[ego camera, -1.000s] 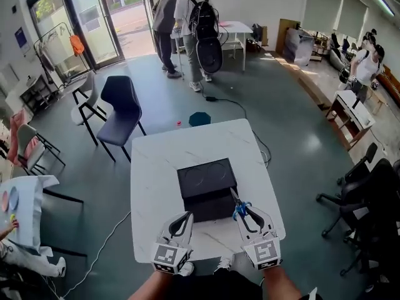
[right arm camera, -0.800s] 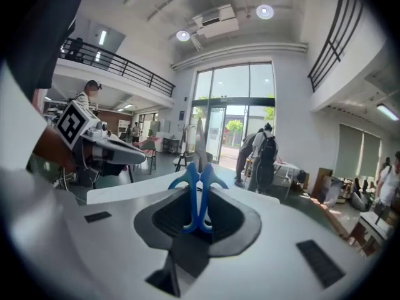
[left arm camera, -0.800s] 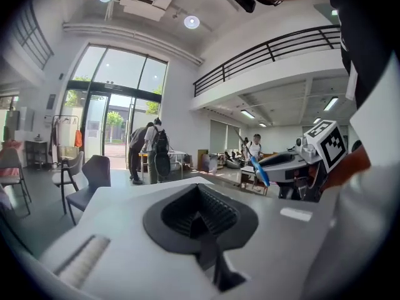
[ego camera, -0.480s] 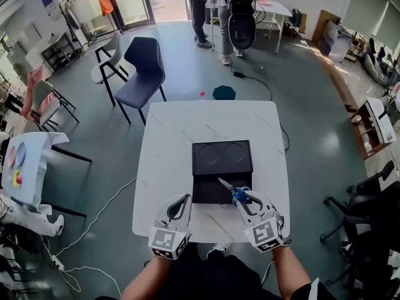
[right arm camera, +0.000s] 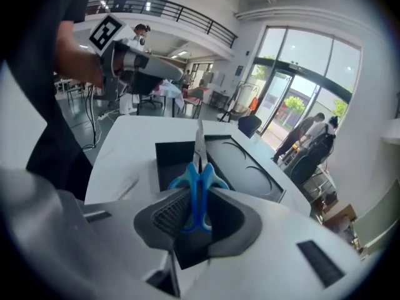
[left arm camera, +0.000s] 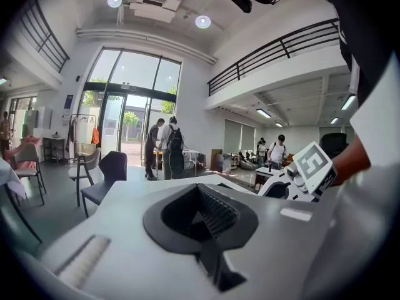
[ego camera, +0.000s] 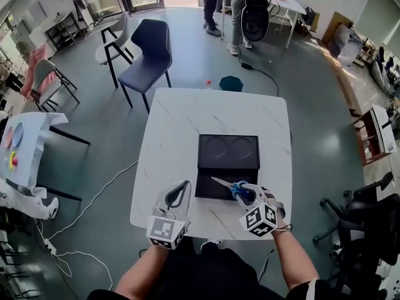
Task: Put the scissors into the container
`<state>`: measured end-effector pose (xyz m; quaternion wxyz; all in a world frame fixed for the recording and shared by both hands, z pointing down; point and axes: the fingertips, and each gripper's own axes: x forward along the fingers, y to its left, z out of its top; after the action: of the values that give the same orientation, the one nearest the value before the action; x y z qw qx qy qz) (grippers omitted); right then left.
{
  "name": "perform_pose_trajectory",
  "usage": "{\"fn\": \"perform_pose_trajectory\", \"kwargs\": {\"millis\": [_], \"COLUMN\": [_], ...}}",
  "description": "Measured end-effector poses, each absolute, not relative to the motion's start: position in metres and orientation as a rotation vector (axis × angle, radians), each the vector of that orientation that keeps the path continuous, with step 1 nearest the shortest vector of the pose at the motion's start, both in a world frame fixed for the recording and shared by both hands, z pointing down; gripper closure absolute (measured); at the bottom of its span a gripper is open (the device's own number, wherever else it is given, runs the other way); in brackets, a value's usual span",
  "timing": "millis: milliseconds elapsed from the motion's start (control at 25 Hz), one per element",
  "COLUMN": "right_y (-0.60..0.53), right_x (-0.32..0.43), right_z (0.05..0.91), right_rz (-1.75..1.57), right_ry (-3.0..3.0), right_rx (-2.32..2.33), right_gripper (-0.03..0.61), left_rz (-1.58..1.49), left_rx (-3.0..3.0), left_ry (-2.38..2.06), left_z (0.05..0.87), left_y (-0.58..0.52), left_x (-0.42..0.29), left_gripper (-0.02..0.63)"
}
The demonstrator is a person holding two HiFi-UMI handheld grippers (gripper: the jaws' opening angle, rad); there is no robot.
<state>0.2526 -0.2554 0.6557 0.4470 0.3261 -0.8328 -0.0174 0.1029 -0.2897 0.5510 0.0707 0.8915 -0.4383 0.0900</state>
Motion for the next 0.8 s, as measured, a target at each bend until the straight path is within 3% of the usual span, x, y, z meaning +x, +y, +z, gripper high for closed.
{"fn": "perform_pose_trajectory", "kwargs": {"millis": [800], "right_y": [-0.281], "right_x": [0.239], "right_z": [0.741], "right_rz": [0.0], "right_ry": [-1.842], "right_rx": [0.35], "right_gripper": [0.488], "left_rz": [0.308], "left_rx": [2.569], "left_ry": [-1.357], "left_z": [0.583], "left_y": [-0.28], "left_x": [0.071], "left_gripper": [0.604]}}
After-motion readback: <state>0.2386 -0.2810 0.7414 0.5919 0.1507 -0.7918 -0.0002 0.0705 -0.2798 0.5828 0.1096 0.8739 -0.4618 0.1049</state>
